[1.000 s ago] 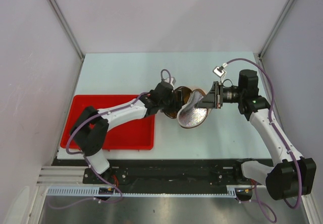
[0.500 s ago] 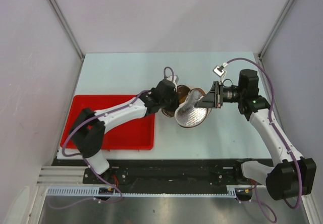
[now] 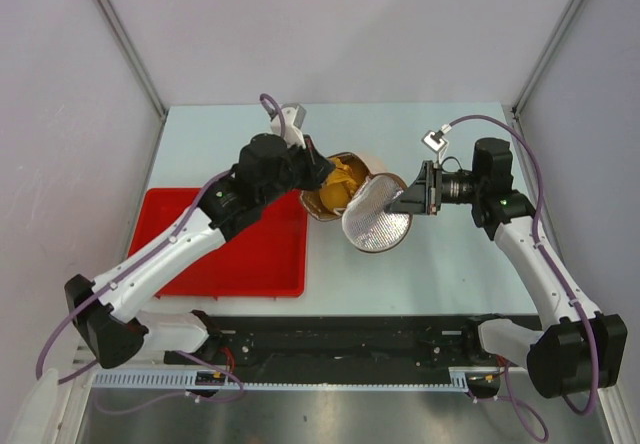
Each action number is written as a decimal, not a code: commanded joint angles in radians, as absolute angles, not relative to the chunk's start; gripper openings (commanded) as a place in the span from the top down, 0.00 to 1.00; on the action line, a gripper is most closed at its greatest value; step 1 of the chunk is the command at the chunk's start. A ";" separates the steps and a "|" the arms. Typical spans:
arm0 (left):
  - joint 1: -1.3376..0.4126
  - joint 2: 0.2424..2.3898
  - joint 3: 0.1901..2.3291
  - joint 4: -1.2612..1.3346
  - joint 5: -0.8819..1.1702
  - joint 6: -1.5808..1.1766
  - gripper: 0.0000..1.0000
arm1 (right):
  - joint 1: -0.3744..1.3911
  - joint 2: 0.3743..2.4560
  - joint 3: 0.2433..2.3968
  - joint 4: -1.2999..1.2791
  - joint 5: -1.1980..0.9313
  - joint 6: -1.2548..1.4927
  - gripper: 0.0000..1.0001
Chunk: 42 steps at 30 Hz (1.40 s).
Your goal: Unzip the laundry bag and remove the bra
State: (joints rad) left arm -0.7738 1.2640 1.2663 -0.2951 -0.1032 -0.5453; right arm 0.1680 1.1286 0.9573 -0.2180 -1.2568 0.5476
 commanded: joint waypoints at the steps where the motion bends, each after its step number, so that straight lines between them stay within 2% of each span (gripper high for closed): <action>1: -0.759 1.215 1.325 -0.324 -0.138 -0.519 1.00 | 0.158 1.127 0.960 -0.196 -1.247 0.531 1.00; 14: -0.733 0.961 1.519 -0.382 -0.322 -0.411 1.00 | 0.144 1.144 0.960 -0.190 -1.235 0.546 1.00; 20: -0.730 0.896 1.503 -0.457 -0.547 -0.373 1.00 | 0.146 1.140 0.960 -0.187 -1.238 0.551 1.00; 24: -0.723 0.864 1.454 -0.569 -0.701 -0.396 1.00 | 0.146 1.134 0.960 -0.186 -1.239 0.551 1.00; 26: -0.703 0.858 1.421 -0.609 -0.715 -0.420 0.99 | 0.149 1.132 0.959 -0.186 -1.241 0.551 1.00; 39: -0.474 0.830 1.043 -0.675 -0.586 -0.591 1.00 | 0.158 1.109 0.959 -0.199 -1.247 0.542 1.00; 40: -0.469 0.836 1.037 -0.678 -0.578 -0.595 0.87 | 0.160 1.112 0.960 -0.198 -1.247 0.545 1.00; 41: -0.465 0.839 1.032 -0.675 -0.556 -0.598 0.64 | 0.160 1.115 0.959 -0.195 -1.247 0.548 1.00; 42: -0.465 0.842 1.032 -0.667 -0.539 -0.594 0.36 | 0.160 1.117 0.959 -0.190 -1.249 0.549 1.00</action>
